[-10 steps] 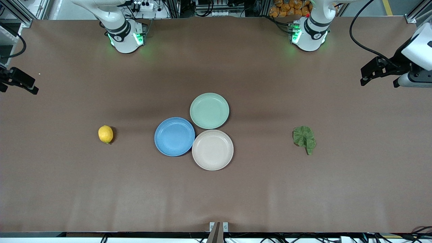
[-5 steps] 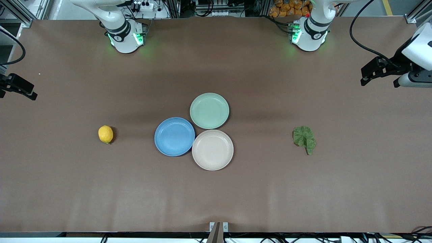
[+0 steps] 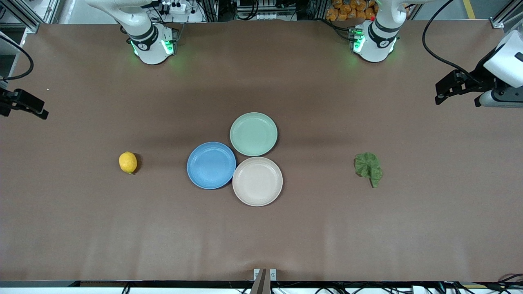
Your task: Pick lemon and lettuce from blue and beige plates
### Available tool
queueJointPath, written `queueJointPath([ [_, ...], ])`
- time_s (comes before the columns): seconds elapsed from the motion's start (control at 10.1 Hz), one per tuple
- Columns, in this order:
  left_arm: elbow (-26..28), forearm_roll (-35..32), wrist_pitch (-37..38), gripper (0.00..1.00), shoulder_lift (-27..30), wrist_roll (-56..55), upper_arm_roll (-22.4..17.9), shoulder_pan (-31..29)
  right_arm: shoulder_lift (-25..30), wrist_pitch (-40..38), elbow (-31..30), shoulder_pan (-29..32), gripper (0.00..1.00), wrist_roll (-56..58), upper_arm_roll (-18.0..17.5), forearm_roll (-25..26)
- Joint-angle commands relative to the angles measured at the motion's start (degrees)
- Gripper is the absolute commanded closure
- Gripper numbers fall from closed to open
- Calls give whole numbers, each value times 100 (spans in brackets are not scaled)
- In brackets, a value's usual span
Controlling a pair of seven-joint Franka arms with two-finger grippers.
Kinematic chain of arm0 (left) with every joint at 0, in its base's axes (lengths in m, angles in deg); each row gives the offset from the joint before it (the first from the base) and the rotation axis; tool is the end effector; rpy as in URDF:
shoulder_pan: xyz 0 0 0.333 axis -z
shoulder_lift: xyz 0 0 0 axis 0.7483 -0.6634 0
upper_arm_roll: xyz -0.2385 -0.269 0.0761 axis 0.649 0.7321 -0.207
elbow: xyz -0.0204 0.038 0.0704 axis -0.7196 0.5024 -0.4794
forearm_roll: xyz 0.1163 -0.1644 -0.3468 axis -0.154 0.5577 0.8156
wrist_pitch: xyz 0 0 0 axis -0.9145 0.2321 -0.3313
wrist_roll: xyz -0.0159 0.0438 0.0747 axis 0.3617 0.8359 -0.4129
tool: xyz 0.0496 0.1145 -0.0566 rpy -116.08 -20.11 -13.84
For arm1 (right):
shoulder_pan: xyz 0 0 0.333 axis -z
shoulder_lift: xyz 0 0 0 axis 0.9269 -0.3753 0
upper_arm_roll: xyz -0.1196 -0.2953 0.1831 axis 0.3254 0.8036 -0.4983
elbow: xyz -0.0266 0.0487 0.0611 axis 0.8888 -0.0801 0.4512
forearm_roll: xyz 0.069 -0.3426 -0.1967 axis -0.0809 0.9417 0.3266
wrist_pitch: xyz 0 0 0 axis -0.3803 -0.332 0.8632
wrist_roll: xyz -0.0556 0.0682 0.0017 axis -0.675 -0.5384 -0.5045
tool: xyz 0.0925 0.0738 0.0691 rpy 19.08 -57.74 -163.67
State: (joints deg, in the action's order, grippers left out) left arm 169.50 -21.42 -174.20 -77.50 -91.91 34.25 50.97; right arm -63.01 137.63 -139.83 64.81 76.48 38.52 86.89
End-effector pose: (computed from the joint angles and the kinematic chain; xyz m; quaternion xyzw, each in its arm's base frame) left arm 0.5535 -0.0716 0.6696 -0.9991 0.0406 -0.0130 0.0029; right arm 0.5717 -0.0414 0.6574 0.9990 -0.0407 -0.0140 0.0147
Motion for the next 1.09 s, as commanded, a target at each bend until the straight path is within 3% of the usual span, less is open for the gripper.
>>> queueJointPath([
  [0.0, -121, -39, 124, 0, -38, -15, 63, -59, -62, -294, 189, -63, 0, -83, 22, 4],
  [0.2, -112, -39, 159, 0, -47, -23, 63, -42, -62, -268, 242, -72, 0, -109, -4, -14],
  [0.4, -121, -39, 159, 0, -47, -23, 63, -51, -62, -259, 268, -81, 0, -110, 40, -336],
  [0.99, -121, -30, 150, 0, -47, -15, 63, -51, -53, -241, 268, -81, 0, -110, 49, -277],
])
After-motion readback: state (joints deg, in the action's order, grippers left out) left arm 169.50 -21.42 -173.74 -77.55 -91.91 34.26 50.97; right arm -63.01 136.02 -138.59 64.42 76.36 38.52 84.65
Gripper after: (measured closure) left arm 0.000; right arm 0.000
